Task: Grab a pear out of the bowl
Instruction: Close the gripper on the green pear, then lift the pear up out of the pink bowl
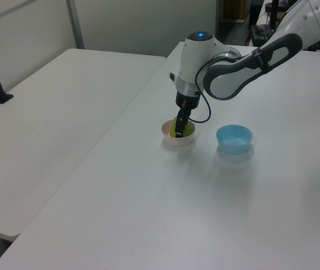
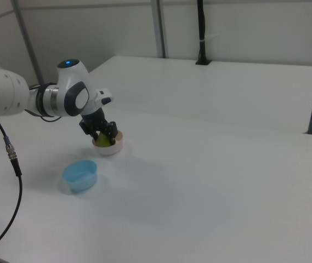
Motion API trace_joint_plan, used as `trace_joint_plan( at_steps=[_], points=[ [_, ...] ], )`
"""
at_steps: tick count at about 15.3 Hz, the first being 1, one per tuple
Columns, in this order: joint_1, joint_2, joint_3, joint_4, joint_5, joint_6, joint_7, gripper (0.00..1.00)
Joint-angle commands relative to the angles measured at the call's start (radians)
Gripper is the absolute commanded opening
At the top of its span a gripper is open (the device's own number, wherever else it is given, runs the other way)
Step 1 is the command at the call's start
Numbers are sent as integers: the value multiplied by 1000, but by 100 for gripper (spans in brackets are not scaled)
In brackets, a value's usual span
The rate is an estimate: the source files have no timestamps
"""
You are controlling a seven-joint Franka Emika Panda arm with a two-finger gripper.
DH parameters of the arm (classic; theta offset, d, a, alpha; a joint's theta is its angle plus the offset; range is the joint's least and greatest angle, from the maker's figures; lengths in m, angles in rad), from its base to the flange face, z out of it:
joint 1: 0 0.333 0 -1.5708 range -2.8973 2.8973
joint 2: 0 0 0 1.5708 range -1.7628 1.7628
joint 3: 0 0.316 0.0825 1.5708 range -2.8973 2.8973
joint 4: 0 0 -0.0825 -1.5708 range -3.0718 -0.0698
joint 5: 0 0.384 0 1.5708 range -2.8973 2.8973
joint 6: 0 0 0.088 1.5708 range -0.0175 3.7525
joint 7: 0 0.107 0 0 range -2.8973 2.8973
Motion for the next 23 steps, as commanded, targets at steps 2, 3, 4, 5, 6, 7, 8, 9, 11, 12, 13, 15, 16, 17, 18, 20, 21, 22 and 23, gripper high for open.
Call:
trace_joint_plan(
  at_steps=[2,3,4,5,6,7,8,9,11,12,13,15,16,17,18,20,21,22,23],
  points=[
    [8,-42,-9,-9,-2,12,-7,36],
    [7,-54,-9,-9,0,11,-7,36],
    [5,-65,-9,-9,1,-3,-7,36],
    [1,-72,-9,-9,3,-26,-7,36],
    [0,-86,-11,-7,5,-40,-7,36],
    [-1,-100,-11,-9,6,-47,-7,36],
    [-3,-112,-14,-9,6,-61,-7,36],
    [-3,-120,-17,-7,6,-75,-7,36],
    [-13,-132,-20,-7,6,-83,-7,36],
    [-21,-135,-20,-7,6,-84,-9,36],
    [-30,-137,-22,-7,6,-84,-9,36],
    [-67,-134,-23,20,5,-89,-15,36],
    [-90,-131,-23,23,-2,-89,-18,36],
    [-123,-126,-23,28,-6,-81,-24,36],
    [-153,-120,-22,28,-8,-78,-45,36],
    [-189,-106,-23,26,-9,-72,-84,36],
    [-205,-102,-22,28,-9,-72,-92,36],
    [-219,-93,-22,26,-9,-70,-101,36],
    [-228,-80,-22,28,-9,-57,-115,36]
  ],
)
